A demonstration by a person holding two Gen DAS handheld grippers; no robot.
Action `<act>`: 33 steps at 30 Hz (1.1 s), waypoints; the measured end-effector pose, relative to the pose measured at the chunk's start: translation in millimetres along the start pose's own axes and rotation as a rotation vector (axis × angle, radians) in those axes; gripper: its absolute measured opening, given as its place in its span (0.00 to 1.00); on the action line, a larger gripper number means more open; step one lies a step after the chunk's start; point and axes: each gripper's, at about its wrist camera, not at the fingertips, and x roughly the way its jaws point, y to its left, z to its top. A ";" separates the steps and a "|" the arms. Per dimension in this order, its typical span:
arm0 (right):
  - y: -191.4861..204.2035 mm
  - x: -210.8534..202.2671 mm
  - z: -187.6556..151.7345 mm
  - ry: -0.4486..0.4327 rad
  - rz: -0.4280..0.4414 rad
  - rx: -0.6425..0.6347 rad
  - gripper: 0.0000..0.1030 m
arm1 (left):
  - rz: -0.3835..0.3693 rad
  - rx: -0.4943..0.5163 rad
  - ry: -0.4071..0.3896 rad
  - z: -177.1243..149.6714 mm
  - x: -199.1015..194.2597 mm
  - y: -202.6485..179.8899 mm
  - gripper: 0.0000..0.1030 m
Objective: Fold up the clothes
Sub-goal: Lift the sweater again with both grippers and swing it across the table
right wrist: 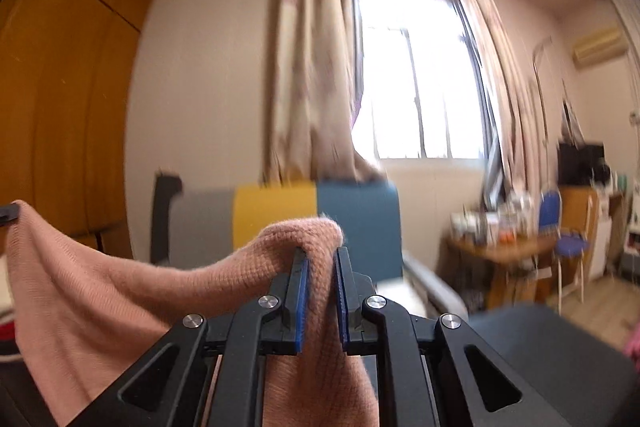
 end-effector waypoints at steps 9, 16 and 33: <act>26.8 -28.5 76.9 -0.153 0.106 -0.104 0.05 | -0.008 0.027 -0.037 48.2 -5.2 10.2 0.07; 34.0 79.3 -67.5 0.492 0.303 0.059 0.60 | 0.145 -0.055 0.285 -58.8 55.8 75.3 0.08; 166.2 90.2 -234.4 0.897 0.594 -0.138 0.70 | 0.224 -0.337 0.397 -189.9 23.5 157.8 0.09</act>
